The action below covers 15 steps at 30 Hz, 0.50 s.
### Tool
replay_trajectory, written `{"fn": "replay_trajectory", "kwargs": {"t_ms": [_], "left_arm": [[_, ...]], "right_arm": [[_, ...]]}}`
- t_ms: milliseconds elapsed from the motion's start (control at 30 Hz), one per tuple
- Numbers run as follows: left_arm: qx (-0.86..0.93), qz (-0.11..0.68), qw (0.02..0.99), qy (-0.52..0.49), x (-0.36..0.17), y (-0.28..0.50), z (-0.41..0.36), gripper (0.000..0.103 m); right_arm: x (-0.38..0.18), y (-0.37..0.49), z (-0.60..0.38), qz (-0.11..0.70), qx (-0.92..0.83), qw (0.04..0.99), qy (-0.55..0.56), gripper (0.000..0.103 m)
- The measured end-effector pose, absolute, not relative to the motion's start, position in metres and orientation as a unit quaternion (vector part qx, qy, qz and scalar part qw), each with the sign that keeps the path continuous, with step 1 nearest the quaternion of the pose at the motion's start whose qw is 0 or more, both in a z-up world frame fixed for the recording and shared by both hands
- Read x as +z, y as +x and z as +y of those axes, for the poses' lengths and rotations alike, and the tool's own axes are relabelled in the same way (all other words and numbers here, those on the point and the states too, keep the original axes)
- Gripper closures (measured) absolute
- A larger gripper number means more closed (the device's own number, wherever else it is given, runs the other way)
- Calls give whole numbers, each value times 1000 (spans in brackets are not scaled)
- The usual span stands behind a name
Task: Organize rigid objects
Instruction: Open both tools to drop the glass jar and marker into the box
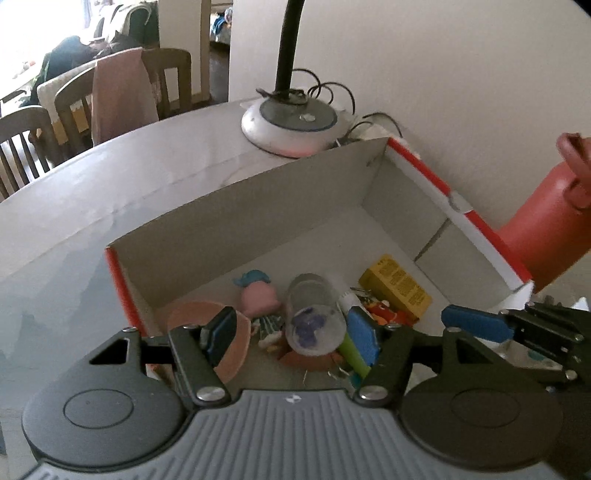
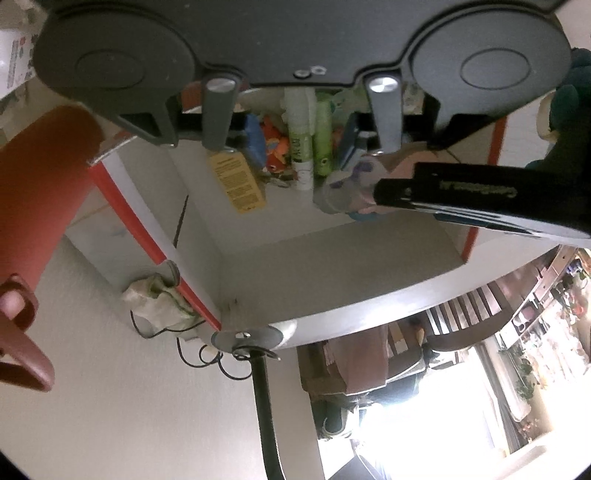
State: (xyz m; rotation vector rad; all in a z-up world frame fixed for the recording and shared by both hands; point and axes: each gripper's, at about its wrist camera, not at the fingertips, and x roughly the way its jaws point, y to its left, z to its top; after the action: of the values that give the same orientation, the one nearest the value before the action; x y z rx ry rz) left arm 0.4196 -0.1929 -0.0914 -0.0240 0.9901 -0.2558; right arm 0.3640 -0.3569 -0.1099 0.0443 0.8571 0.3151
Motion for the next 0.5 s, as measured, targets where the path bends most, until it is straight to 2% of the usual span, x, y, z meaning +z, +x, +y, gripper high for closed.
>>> {"fn": "replay_trajectory", "kwargs": {"t_ms": [500], "left_arm": [[-145,421,895,-27,-47,355,-164,37]], "right_arm": [[-78,319,-346,377,167,911,25,38]]}}
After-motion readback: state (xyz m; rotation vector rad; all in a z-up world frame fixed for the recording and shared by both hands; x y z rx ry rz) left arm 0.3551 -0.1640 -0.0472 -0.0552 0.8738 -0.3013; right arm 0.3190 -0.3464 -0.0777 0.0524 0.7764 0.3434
